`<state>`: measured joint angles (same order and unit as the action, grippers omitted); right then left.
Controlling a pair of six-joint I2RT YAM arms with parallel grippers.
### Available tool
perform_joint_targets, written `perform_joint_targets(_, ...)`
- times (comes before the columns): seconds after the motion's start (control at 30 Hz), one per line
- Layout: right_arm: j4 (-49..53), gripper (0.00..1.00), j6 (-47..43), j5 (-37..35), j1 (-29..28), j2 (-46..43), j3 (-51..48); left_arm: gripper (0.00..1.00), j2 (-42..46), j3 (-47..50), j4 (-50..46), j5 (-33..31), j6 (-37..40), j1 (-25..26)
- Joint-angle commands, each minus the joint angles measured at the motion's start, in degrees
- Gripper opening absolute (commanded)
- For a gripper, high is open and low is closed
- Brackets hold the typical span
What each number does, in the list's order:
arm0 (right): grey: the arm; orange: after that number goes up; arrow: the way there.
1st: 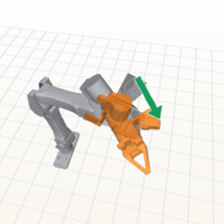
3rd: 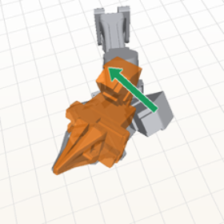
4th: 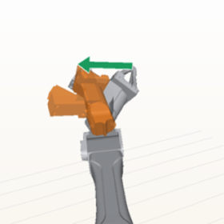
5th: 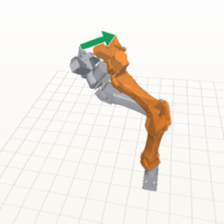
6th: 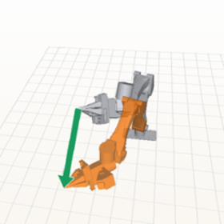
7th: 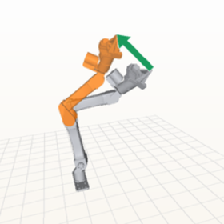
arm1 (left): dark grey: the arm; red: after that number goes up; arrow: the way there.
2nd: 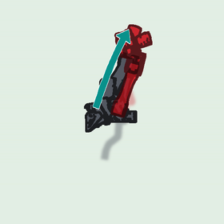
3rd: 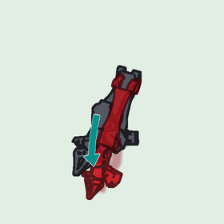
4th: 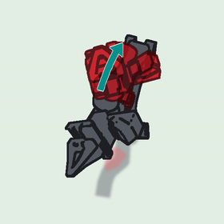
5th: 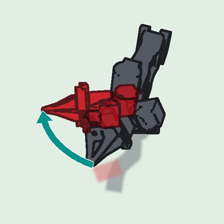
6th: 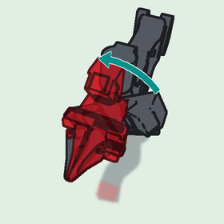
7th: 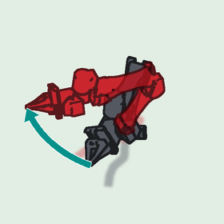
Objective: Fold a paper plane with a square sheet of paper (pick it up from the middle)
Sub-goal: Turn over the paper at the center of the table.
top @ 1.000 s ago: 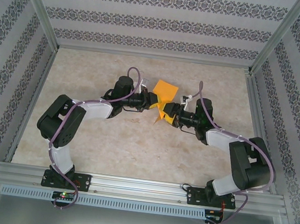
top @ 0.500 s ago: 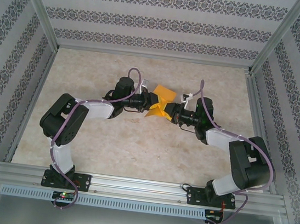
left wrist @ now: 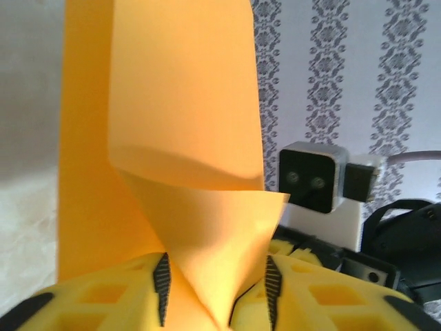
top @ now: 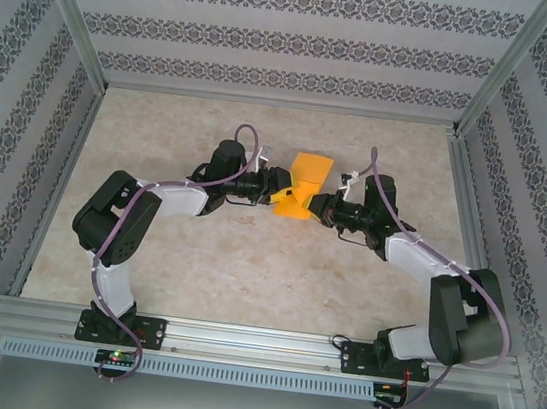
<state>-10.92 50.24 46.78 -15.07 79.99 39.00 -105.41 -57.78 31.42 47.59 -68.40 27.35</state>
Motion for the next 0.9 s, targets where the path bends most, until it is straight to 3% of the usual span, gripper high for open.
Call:
perform_joint_targets(0.0, 22.1, 0.06, -16.37, -9.64, 0.46, -3.78, 6.03, 0.51, 3.5, -3.02, -8.92, 0.62, 6.83, -0.45)
perform_joint_targets(0.23, 51.57, 0.03, -31.51, -39.41, -3.91, -5.16, 16.36, 0.59, 7.04, -5.26, -20.91, 0.57, 14.81, -1.14)
perform_joint_targets(0.37, 60.67, 0.02, -33.2, -57.17, -9.83, -1.24, 21.17, 0.61, 8.9, -4.17, -23.72, 1.15, 16.85, -1.63)
perform_joint_targets(0.5, 67.41, 0.02, -31.42, -69.88, -15.99, 4.6, 26.01, 0.62, 13.67, 0.29, -27.6, 0.73, 19.33, -2.91)
perform_joint_targets(0.7, 72.76, 0.04, -29.05, -76.28, -23.07, 15.55, 33.26, 0.64, 23.1, 8.82, -34.53, -1.91, 22.92, -5.12)
perform_joint_targets(0.87, 70.69, 0.08, -29.17, -68.79, -27.07, 22.19, 37.75, 0.65, 33.19, 15.34, -39.39, -1.97, 23.19, -7.88)
